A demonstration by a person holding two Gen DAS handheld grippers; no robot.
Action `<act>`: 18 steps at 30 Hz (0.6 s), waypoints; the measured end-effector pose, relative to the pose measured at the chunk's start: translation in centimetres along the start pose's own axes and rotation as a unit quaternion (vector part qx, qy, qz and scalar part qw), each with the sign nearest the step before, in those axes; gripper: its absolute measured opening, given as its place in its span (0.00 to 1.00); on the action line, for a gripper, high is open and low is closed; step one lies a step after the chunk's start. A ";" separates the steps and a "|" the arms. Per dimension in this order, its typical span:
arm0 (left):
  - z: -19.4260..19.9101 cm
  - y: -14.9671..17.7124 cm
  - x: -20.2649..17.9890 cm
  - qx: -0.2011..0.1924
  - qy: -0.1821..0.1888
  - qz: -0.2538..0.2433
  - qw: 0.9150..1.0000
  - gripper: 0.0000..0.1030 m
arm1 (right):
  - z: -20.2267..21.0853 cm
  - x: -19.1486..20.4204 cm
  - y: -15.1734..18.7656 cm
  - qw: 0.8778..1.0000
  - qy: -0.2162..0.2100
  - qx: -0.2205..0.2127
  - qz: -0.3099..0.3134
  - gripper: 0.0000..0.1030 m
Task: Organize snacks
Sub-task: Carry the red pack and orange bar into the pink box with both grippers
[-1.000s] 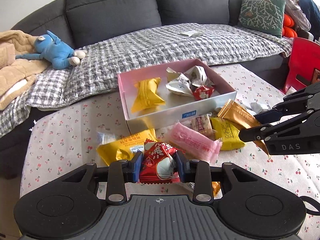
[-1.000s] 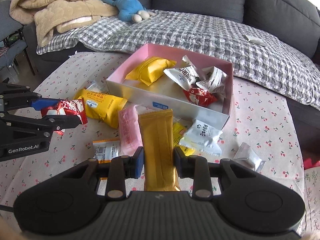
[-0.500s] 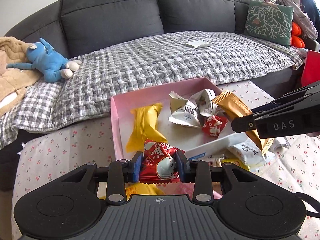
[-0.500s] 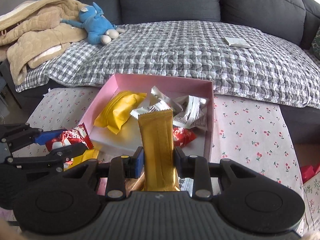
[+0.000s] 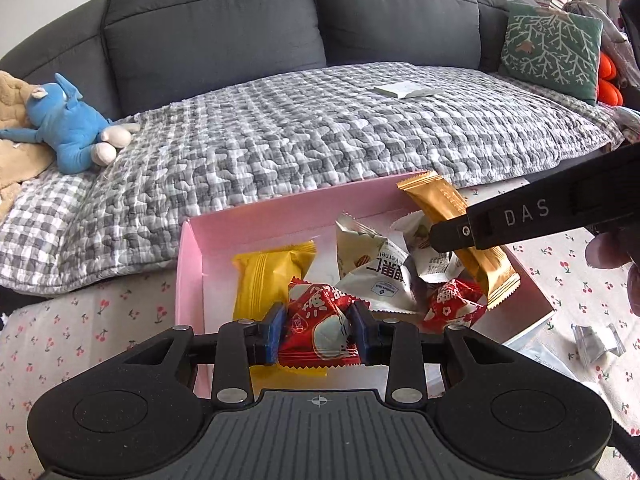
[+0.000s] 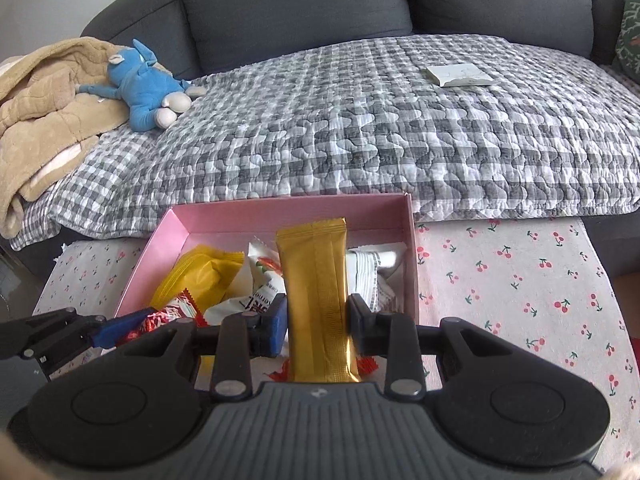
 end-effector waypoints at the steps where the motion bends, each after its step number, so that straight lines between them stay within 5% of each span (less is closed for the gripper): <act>1: -0.3 -0.1 0.0 0.000 0.000 0.003 1.000 0.32 | -0.1 0.0 -0.2 1.000 -0.001 -0.001 -0.001 0.28; 5: -0.7 -0.4 -0.1 -0.008 -0.003 0.001 1.000 0.36 | -0.2 0.1 -0.6 1.000 0.002 -0.013 0.000 0.32; 7: -0.7 -0.5 0.0 -0.017 0.000 0.001 1.000 0.36 | -0.1 0.0 -0.7 1.000 0.000 -0.018 -0.003 0.48; 9: -0.7 -0.5 0.1 -0.019 -0.001 0.007 1.000 0.61 | 0.1 -0.1 -0.7 1.000 0.002 -0.022 -0.003 0.59; 10: -0.6 -0.5 0.2 -0.021 0.002 0.012 1.000 0.66 | 0.2 -0.1 -0.7 1.000 0.004 -0.022 -0.001 0.59; 18: 1.0 -0.2 -0.2 -0.025 0.003 0.009 1.000 0.79 | 1.6 -0.1 -0.1 1.000 0.007 -0.025 -0.002 0.72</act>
Point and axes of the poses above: each gripper's, at about its wrist camera, not at the fingertips, and z roughly against the way its jaws point, x to its left, y to its underside, the point moved 5 cm from there along -z, roughly the way its jaws point, and after that the axes turned 8 degrees about x, right-handed, at the moved point
